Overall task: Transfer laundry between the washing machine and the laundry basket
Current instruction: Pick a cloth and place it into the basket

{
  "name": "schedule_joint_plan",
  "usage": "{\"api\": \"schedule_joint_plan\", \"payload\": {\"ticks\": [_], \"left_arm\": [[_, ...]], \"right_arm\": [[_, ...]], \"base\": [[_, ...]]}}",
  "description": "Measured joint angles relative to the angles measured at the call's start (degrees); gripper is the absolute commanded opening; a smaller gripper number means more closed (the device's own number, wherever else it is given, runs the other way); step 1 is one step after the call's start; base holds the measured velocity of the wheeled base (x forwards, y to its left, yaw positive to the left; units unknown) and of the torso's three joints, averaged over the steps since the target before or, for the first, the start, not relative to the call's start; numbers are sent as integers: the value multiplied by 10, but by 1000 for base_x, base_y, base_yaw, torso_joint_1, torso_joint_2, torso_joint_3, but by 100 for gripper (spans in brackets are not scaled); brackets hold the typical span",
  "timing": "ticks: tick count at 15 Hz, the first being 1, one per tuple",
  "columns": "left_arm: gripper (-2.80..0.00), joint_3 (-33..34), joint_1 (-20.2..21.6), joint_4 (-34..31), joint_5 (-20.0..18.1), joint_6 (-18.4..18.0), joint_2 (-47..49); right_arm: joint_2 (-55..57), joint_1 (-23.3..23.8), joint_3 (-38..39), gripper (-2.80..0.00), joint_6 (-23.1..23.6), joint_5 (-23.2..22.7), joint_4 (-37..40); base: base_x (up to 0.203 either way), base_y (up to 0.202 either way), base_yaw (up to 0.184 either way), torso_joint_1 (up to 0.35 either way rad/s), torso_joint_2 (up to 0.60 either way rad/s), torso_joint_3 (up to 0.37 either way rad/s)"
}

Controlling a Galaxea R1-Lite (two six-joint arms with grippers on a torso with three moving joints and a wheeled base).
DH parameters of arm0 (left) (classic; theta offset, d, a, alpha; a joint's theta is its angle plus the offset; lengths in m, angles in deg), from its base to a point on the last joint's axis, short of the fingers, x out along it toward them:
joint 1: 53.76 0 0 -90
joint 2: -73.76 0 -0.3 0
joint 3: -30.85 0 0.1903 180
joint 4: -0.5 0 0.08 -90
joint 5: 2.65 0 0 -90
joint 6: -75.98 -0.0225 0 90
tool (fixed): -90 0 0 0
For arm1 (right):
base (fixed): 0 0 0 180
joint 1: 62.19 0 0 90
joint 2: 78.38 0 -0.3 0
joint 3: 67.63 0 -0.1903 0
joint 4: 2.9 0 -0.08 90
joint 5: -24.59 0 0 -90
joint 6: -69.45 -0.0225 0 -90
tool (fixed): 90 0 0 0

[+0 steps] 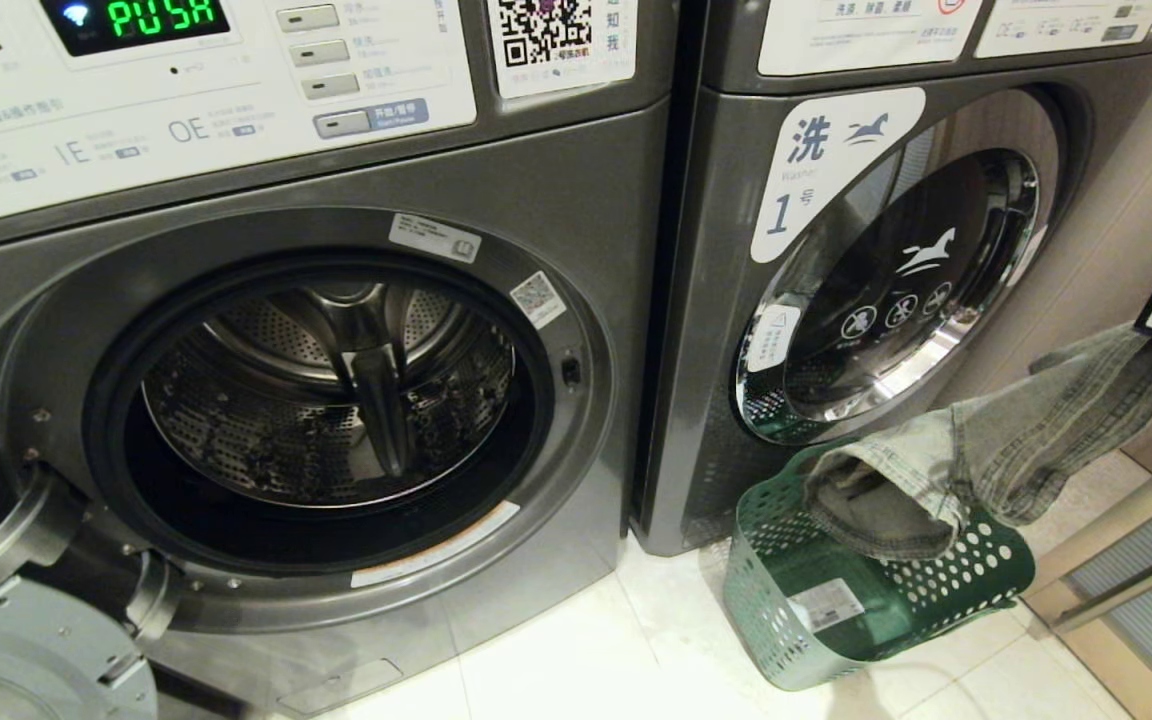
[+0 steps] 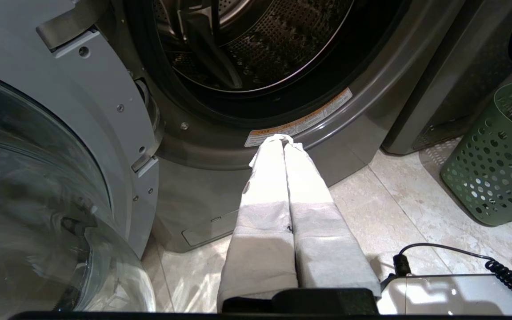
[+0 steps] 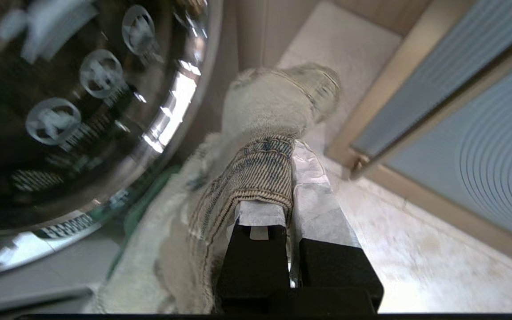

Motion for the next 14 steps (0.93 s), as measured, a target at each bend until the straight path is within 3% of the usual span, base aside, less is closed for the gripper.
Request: {"api": "schedule_joint_plan", "payload": {"ticks": [4,5,14], "left_arm": [[-280,0,0,0,0,0,0],[-280,0,0,0,0,0,0],[-280,0,0,0,0,0,0]], "right_arm": [[16,8,21,-280,-11,2,-4],[21,8,26,0,-11,5,-7],[34,9,74,0,-17,12,-28]], "base": [[0,0,0,0,0,0],[0,0,0,0,0,0],[0,0,0,0,0,0]]}}
